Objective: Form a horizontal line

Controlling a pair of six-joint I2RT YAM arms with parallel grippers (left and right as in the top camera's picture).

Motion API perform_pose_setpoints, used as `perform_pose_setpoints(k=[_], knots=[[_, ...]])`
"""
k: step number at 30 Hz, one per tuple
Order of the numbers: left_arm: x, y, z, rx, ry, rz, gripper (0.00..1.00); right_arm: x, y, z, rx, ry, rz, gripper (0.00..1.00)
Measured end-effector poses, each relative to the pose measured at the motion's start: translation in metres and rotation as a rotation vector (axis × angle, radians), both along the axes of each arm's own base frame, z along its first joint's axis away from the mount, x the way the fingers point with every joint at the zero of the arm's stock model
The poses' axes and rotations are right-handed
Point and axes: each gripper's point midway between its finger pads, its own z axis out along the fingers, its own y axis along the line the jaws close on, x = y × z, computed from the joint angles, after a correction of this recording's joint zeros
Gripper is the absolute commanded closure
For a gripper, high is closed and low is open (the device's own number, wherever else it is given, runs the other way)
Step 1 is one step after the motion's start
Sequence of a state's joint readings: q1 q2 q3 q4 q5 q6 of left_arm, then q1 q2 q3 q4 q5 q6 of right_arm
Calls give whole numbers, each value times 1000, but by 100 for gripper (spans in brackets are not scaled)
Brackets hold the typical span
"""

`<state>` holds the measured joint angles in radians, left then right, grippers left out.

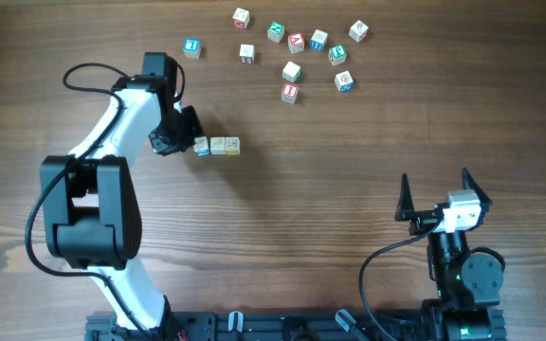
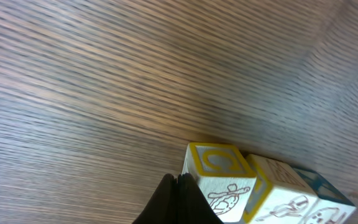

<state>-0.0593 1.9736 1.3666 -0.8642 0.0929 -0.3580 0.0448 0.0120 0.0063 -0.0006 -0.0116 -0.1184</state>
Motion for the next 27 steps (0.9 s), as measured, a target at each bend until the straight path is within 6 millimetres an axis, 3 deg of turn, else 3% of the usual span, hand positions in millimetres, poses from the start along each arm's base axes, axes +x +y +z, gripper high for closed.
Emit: perform_pose_setpoints(k=[4, 13, 18, 22, 27], knots=[[0, -7, 0, -4, -4, -19, 95, 0, 0, 0, 0, 0, 0, 0], [15, -3, 2, 23, -66, -18, 96, 0, 0, 0, 0, 0, 0, 0], [48, 1, 8, 51, -204, -9, 96, 0, 0, 0, 0, 0, 0, 0], [75, -8, 19, 18, -323, -17, 96, 0, 0, 0, 0, 0, -1, 0], [60, -25, 14, -9, -264, -54, 96, 0, 0, 0, 0, 0, 0, 0]])
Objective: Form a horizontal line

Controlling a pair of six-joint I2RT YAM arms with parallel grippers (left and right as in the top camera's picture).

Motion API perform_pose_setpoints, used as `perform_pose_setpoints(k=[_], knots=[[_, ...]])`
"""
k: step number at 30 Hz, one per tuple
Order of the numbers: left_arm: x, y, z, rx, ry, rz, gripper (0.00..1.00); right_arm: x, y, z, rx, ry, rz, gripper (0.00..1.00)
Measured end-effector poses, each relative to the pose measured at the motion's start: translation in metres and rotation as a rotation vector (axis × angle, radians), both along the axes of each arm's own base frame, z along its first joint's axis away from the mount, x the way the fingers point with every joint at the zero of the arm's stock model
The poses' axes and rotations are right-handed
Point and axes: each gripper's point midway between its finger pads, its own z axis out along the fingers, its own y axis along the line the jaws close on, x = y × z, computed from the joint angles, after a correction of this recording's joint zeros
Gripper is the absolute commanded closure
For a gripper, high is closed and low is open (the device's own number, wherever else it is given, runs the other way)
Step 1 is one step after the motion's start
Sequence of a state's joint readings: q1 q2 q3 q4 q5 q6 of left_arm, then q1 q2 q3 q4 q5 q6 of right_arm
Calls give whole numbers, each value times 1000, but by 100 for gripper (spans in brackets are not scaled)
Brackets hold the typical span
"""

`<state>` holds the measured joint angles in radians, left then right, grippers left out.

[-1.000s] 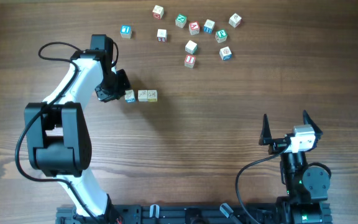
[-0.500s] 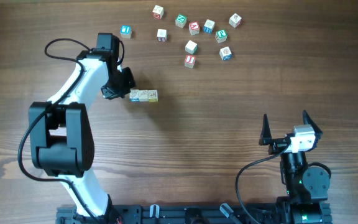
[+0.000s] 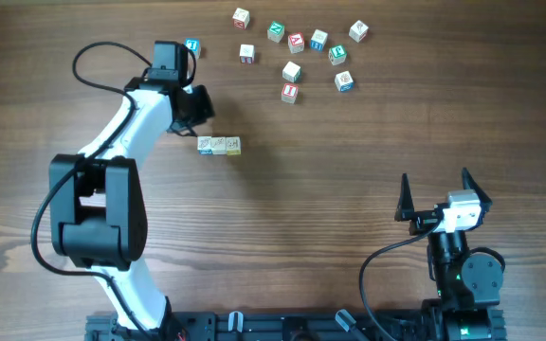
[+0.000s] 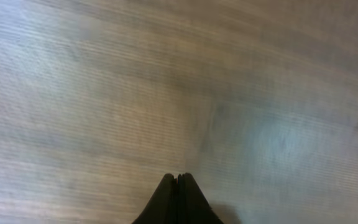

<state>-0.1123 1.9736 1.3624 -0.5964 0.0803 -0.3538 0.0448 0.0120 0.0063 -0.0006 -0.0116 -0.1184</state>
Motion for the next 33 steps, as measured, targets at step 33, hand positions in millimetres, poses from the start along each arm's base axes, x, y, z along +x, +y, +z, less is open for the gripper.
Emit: perform_pose_setpoints(k=[33], knots=[[-30, -8, -9, 44, 118, -31, 96, 0, 0, 0, 0, 0, 0, 0]])
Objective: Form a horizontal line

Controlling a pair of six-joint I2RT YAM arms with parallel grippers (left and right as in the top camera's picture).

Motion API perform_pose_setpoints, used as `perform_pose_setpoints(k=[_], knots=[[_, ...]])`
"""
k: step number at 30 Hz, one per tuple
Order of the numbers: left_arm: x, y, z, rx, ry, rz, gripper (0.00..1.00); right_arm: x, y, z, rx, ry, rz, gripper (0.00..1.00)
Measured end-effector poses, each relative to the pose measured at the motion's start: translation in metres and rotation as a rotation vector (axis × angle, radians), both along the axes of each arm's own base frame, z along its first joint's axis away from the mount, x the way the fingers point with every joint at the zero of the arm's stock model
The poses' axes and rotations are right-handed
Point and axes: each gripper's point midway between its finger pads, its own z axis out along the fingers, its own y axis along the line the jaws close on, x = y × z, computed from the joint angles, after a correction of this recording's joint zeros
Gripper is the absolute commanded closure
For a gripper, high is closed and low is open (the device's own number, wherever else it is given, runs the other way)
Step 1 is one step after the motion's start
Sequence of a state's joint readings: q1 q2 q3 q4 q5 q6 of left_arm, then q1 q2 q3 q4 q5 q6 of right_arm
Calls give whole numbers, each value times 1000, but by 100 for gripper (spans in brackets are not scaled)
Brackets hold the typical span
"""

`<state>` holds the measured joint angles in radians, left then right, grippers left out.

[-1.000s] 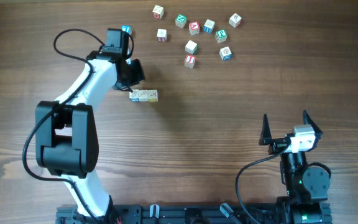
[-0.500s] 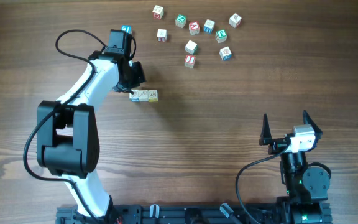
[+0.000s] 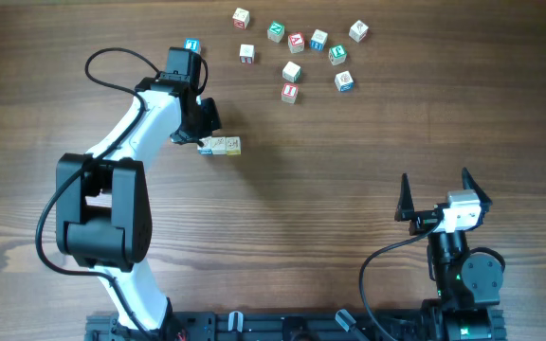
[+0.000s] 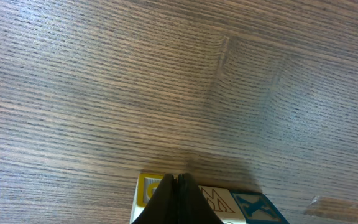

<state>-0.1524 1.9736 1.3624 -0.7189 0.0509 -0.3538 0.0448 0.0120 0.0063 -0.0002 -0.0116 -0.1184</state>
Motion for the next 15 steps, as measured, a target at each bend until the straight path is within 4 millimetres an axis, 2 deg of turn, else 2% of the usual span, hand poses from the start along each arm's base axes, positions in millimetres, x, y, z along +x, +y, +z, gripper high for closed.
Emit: perform_pose_setpoints(k=[15], knots=[[-6, 0, -1, 0, 27, -1, 96, 0, 0, 0, 0, 0, 0, 0]])
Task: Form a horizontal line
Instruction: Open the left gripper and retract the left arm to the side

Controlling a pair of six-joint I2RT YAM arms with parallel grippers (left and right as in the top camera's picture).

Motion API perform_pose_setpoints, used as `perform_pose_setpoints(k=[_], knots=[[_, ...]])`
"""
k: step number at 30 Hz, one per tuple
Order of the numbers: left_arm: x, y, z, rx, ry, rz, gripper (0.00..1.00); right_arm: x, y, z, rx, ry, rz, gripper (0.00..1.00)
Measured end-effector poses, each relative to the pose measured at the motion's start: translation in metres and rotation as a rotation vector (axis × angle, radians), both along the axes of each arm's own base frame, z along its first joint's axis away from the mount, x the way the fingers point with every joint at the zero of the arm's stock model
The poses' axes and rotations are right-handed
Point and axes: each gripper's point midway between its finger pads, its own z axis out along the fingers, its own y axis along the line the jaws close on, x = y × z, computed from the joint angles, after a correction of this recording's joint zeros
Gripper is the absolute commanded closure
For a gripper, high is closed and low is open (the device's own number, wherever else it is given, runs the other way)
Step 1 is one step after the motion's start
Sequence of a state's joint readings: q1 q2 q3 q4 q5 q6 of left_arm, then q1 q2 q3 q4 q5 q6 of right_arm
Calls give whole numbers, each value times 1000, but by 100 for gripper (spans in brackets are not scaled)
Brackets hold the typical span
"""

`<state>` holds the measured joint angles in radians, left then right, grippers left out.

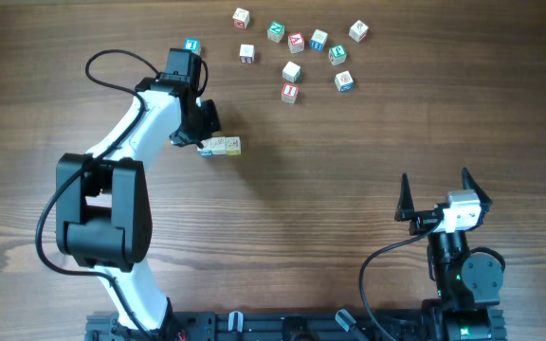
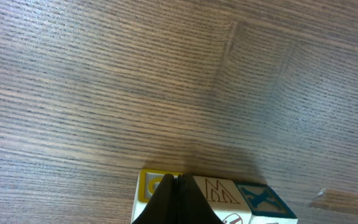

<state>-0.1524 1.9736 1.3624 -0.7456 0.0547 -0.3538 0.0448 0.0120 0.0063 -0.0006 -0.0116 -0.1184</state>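
Observation:
Three blocks stand side by side in a short row [image 1: 221, 145] left of the table's middle. In the left wrist view they are a yellow-framed block [image 2: 148, 185], an M block [image 2: 221, 190] and a blue X block [image 2: 258, 200]. My left gripper [image 1: 202, 138] is shut and empty. Its tips [image 2: 179, 182] rest at the far side of the row, over the seam between the yellow and M blocks. My right gripper [image 1: 436, 192] is open near the table's front right, far from any block.
Several loose letter blocks lie scattered at the back, from a blue one [image 1: 191, 45] near my left arm to a white one [image 1: 358, 30] at the right. A red block [image 1: 289, 92] lies closest to the row. The left arm's cable [image 1: 102, 62] loops over the table.
Almost nothing differs. The left wrist view shows slightly more of the three blocks, so the shut left gripper has shifted a little. The right arm is still.
My shut left gripper first sat at the left end of the three-block row. Then it was away from the row, behind it, with only bare wood in its wrist view. After that it stood with its tips at the row's far side, where it is now.

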Motion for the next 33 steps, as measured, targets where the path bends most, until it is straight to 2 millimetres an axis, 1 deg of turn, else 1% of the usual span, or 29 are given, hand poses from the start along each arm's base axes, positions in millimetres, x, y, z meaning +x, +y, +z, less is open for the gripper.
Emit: perform_pose_setpoints(k=[4, 6, 9, 10, 11, 12, 13, 14, 16, 17, 18, 19, 20, 21, 23, 24, 25, 26, 28, 33], knots=[[1, 0, 0, 0, -2, 0, 96, 0, 0, 0, 0, 0, 0, 0], [7, -1, 2, -4, -29, 0, 96, 0, 0, 0, 0, 0, 0, 0], [32, 0, 9, 8, -139, 8, 93, 0, 0, 0, 0, 0, 0, 0], [43, 3, 12, 20, -183, 17, 90, 0, 0, 0, 0, 0, 0, 0], [55, 13, 17, 47, -234, 42, 89, 0, 0, 0, 0, 0, 0, 0], [59, 21, 19, 58, -250, 60, 89, 0, 0, 0, 0, 0, 0, 0], [67, 31, 22, 69, -283, 85, 89, 0, 0, 0, 0, 0, 0, 0], [73, 46, 25, 79, -306, 117, 88, 0, 0, 0, 0, 0, 0, 0], [75, 84, 26, 106, -312, 196, 87, 0, 0, 0, 0, 0, 0, 0], [74, 107, 26, 122, -312, 244, 85, 0, 0, 0, 0, 0, 0, 0], [72, 127, 26, 133, -311, 285, 81, 0, 0, 0, 0, 0, 0, 0], [71, 135, 27, 139, -310, 303, 66, 0, 0, 0, 0, 0, 0, 0], [69, 154, 27, 149, -308, 340, 27, 0, 0, 0, 0, 0, -1, 0], [66, 168, 27, 154, -306, 371, 0, 0, 0, 0, 0, 0, 0, 0], [59, 190, 26, 163, -295, 414, 0, 0, 0, 0, 0, 0, 0, 0], [57, 198, 26, 166, -293, 432, 0, 0, 0, 0, 0, 0, 0, 0], [53, 212, 26, 170, -291, 464, 0, 0, 0, 0, 0, 0, 0, 0], [51, 219, 26, 172, -290, 481, 0, 0, 0, 0, 0, 0, 0, 0], [49, 225, 26, 174, -289, 494, 0, 0, 0, 0, 0, 0, 0, 0], [48, 226, 26, 175, -289, 495, 0, 0, 0, 0, 0, 0, 0, 0]])
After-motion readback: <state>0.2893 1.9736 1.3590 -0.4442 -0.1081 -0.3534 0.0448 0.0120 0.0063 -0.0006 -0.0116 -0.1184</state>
